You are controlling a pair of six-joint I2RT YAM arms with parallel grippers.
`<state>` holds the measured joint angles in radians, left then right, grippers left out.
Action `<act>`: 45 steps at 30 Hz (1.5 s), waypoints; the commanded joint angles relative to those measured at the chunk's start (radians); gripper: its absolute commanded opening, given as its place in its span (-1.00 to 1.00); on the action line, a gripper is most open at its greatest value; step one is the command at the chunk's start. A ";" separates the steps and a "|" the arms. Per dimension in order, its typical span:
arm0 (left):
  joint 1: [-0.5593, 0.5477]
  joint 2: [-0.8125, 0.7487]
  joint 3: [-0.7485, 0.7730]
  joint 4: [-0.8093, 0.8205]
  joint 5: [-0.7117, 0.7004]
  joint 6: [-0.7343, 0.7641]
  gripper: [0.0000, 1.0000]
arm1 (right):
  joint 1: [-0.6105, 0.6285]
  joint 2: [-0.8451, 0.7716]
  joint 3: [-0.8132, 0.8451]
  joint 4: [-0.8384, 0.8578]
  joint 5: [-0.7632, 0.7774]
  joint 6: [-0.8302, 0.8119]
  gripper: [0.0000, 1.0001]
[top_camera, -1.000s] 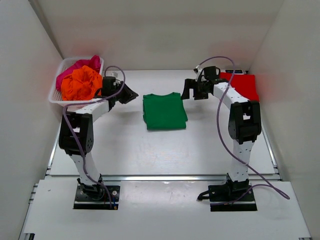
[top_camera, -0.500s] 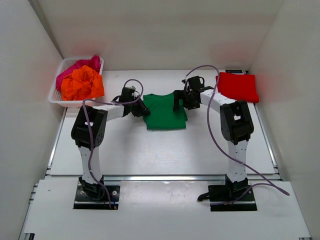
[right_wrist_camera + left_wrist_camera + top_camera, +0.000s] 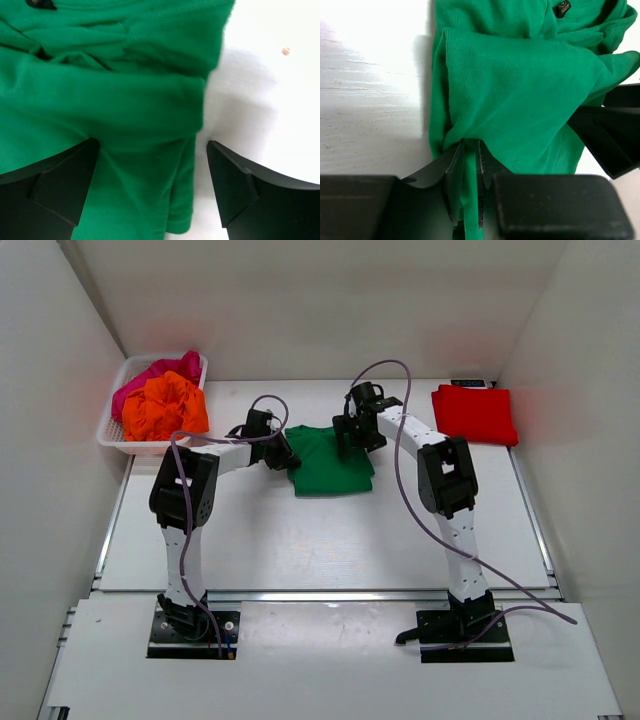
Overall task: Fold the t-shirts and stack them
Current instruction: Put the neatly folded tshirt into the corner of the board with the right arm
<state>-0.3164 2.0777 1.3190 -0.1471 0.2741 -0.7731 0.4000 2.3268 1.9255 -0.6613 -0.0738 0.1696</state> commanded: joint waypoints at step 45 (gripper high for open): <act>0.103 -0.459 -0.440 0.035 0.137 0.086 -0.48 | -0.532 -0.012 0.397 -0.021 0.003 -0.513 -1.00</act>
<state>-0.2245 1.6791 0.8886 -0.1238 0.3847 -0.7170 -0.0711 2.2932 2.2932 -0.7078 -0.0433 -0.3187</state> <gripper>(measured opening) 0.256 0.133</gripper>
